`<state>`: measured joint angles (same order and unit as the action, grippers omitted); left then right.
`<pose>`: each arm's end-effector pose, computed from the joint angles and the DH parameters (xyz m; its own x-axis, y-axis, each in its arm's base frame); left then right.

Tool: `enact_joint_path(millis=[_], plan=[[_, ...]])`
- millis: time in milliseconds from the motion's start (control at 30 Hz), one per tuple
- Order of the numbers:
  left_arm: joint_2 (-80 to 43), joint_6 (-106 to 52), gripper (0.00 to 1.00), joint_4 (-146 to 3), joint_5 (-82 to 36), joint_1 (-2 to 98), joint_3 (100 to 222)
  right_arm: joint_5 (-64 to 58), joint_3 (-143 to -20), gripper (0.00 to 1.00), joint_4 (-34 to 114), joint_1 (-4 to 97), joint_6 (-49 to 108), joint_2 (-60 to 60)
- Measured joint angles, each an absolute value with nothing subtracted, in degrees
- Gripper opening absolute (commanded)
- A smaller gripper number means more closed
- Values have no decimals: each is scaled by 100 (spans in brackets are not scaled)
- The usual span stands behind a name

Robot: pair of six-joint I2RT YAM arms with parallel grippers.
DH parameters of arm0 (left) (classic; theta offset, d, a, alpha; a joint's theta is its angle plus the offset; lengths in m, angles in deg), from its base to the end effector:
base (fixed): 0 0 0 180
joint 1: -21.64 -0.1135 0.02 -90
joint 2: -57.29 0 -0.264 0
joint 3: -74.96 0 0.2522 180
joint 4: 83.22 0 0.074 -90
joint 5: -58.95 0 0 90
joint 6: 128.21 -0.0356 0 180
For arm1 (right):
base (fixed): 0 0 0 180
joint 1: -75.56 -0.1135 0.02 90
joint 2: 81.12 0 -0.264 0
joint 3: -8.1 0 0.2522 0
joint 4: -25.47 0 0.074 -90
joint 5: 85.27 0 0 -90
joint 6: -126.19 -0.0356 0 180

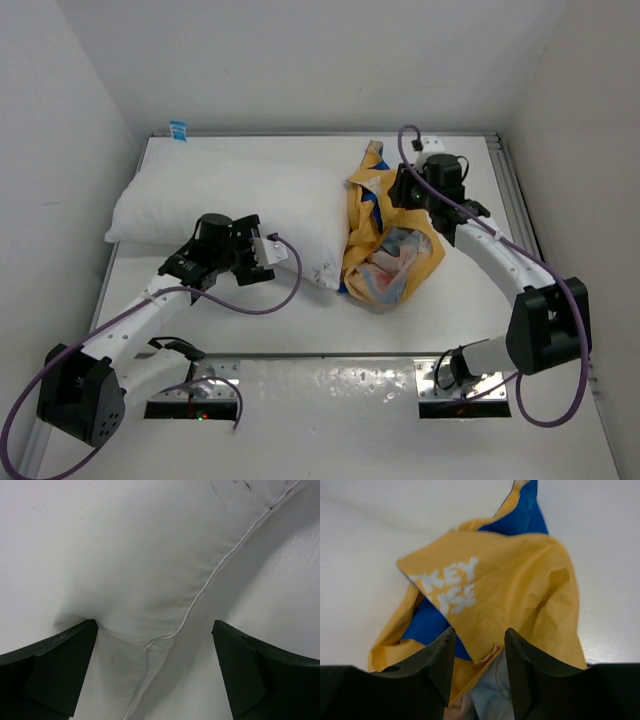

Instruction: Put the pillow into the pillowcase

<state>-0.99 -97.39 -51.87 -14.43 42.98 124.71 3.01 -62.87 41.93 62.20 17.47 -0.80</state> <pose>0.1952 -0.0872 0.2313 0.1690 0.8174 -0.5507 0.7963 0.2160 0.5651 0.3141 0.0757 0.2851 -0.4838 0.2148 -0.8484 -0.1077 0.9474 0.3013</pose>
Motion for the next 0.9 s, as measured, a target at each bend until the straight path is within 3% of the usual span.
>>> enact_joint_path(millis=[133,433,900], plan=[[-99,-9704,100,-5196,-1436,4300,12471,332,-6075,25,4230,6014,1692,160],[-82,-9649,100,-5209,-1454,4305,12471,465,-6099,35,4322,5872,1605,833],[-10,-9616,100,-5382,-1460,4305,12386,583,-5461,39,4182,5621,1987,217]])
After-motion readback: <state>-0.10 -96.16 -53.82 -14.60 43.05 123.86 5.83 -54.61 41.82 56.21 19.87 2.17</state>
